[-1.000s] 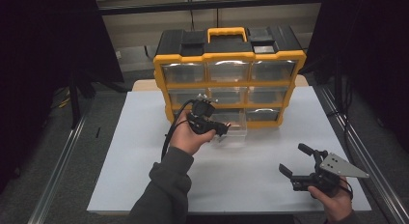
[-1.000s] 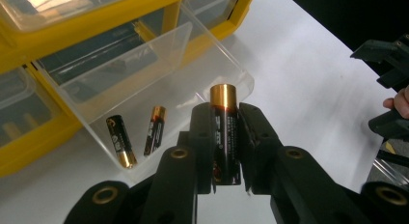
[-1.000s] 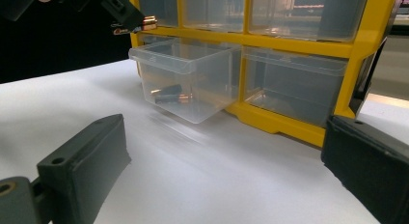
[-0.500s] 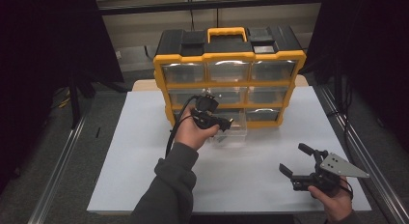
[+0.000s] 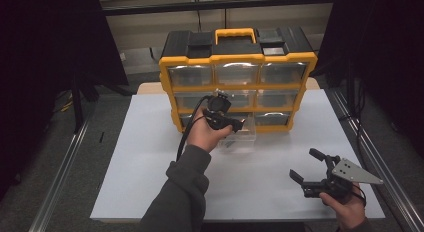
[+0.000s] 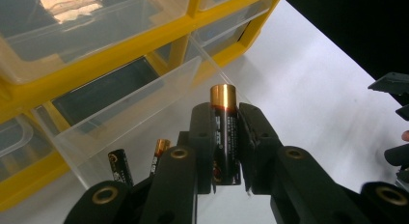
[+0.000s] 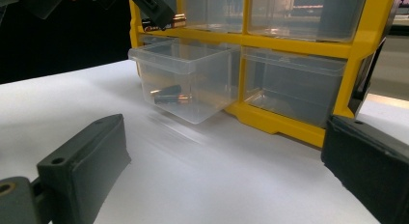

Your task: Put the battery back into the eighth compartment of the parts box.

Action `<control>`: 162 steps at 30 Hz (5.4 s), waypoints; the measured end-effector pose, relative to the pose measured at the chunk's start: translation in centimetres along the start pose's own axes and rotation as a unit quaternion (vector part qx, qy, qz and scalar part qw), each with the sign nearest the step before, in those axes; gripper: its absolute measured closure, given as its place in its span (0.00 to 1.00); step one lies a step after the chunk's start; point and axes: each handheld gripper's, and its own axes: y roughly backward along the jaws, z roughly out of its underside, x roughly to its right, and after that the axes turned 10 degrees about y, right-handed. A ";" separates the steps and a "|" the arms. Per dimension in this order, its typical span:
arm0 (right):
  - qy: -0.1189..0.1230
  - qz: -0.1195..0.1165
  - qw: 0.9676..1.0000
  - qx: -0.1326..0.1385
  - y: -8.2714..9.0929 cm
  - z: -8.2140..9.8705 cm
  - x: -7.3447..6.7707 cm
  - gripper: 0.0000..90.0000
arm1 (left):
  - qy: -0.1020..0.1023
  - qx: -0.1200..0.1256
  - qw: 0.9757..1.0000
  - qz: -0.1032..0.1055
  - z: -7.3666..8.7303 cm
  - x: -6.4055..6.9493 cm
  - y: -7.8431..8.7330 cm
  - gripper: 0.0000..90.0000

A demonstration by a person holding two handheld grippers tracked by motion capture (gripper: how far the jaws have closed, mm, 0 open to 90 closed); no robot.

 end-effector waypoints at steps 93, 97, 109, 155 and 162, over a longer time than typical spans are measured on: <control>-0.001 0.001 1.000 0.003 0.1 -0.1 0.1 0.02 | -0.023 0.018 1.000 -0.005 0.1 -0.3 -3.2 0.54; -0.004 0.002 1.000 0.001 0.1 0.0 0.1 0.02 | -0.033 0.025 0.999 -0.009 0.5 -0.4 -2.7 0.48; -0.002 0.002 1.000 0.000 0.0 0.0 0.1 0.02 | -0.045 0.063 0.997 0.024 1.9 -1.0 -0.2 0.28; 0.010 0.002 1.000 -0.006 -0.2 0.0 -0.1 0.02 | -0.048 0.196 0.979 0.031 11.8 -9.1 6.9 0.10; 0.008 0.003 1.000 -0.006 -0.2 0.0 -0.2 0.02 | -0.046 0.208 0.977 0.025 13.2 -10.2 7.5 0.10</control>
